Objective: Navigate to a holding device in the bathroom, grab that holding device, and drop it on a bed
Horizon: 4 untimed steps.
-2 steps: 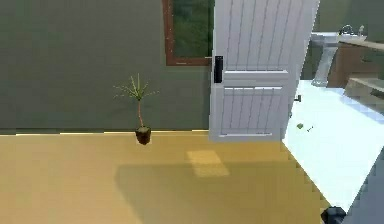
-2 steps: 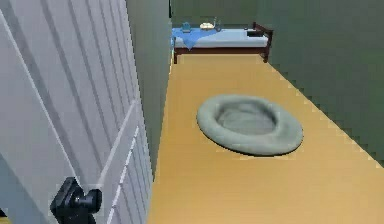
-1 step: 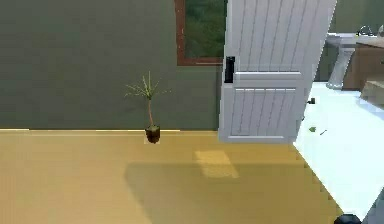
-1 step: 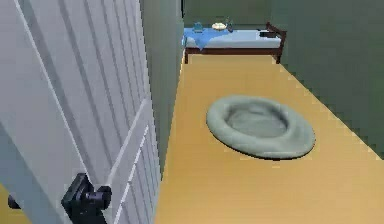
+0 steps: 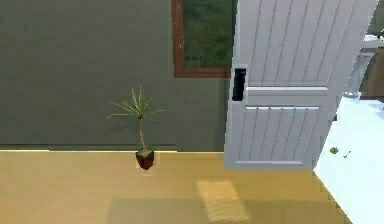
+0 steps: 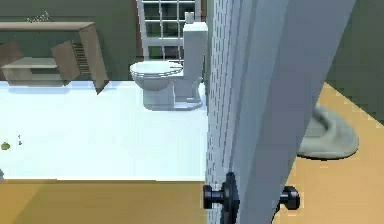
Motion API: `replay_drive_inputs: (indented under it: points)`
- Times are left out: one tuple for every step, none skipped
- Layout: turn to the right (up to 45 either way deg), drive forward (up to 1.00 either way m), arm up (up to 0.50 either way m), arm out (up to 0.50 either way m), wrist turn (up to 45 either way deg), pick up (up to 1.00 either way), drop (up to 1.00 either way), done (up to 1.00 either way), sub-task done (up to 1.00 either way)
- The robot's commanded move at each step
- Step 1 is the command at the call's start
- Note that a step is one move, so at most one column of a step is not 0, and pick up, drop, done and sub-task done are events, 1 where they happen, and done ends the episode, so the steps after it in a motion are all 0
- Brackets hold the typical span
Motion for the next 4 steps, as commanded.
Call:
replay_drive_inputs:
  points:
    - [0.0,0.30,0.00,0.00,0.0,0.00,0.00,0.00,0.00]
    - [45.0,0.00,0.00,0.00,0.0,0.00,0.00,0.00,0.00]
    - [24.0,0.00,0.00,0.00,0.0,0.00,0.00,0.00,0.00]
    - [0.0,1.00,0.00,0.00,0.0,0.00,0.00,0.00,0.00]
